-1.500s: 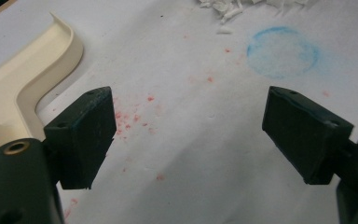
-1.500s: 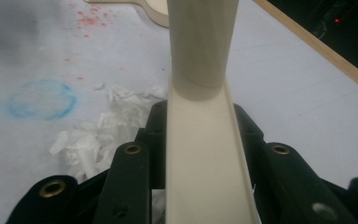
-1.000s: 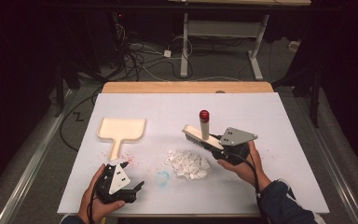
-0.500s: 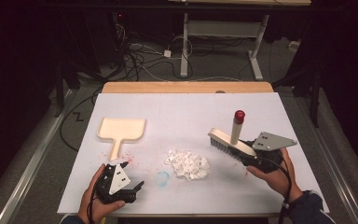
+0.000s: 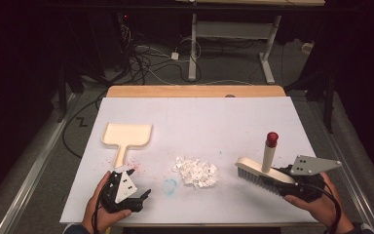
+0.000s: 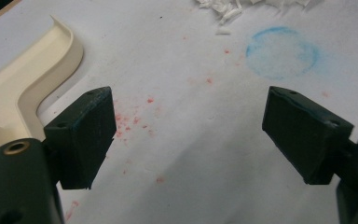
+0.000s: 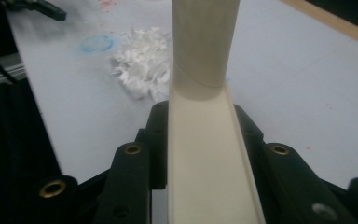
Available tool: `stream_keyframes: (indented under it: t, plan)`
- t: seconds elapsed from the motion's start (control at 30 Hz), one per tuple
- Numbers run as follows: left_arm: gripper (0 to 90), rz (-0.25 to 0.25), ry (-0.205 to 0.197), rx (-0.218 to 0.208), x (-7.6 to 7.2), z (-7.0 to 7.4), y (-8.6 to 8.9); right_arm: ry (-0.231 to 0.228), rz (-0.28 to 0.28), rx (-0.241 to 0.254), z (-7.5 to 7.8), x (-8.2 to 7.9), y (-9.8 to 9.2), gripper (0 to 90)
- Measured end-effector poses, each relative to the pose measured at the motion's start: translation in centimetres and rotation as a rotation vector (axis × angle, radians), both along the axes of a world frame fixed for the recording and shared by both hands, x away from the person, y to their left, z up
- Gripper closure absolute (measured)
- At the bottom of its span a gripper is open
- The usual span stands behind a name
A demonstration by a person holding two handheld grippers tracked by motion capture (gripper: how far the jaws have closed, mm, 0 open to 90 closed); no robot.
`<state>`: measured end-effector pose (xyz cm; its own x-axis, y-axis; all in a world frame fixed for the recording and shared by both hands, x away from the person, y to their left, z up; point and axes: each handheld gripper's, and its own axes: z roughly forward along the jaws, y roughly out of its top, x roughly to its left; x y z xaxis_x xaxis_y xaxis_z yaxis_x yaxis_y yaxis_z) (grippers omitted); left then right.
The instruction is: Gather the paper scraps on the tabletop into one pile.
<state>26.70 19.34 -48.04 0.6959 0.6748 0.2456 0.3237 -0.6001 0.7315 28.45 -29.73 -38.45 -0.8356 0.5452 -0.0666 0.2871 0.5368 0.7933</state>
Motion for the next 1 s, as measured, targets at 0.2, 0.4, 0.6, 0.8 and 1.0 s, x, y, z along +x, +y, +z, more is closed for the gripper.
stream_keyframes:
  t: [0.2, 0.4, 0.6, 0.8, 1.0]
  plan:
    - [16.8, -0.007, 0.002, 0.007, 0.0, 0.0, -0.1, 0.122, 0.069, -0.024, -0.1, 0.2, -0.9, 67.6]
    - [16.8, -0.007, 0.008, 0.003, 0.1, -0.1, -0.1, 0.197, 0.049, -0.151, -1.2, 2.1, -0.7, 67.2]
    - [16.8, -0.012, 0.011, 0.009, 0.2, -0.2, -0.3, 0.214, 0.053, -0.185, -1.8, 4.6, -1.3, 64.2]
    - [16.8, -0.015, 0.017, 0.016, 0.2, -0.2, -0.3, 0.184, 0.076, -0.264, -1.9, 7.2, -1.7, 55.9]
    - [16.8, -0.017, 0.020, 0.016, 0.3, -0.3, -0.3, 0.158, 0.077, -0.325, -2.4, 9.1, -0.7, 50.9]
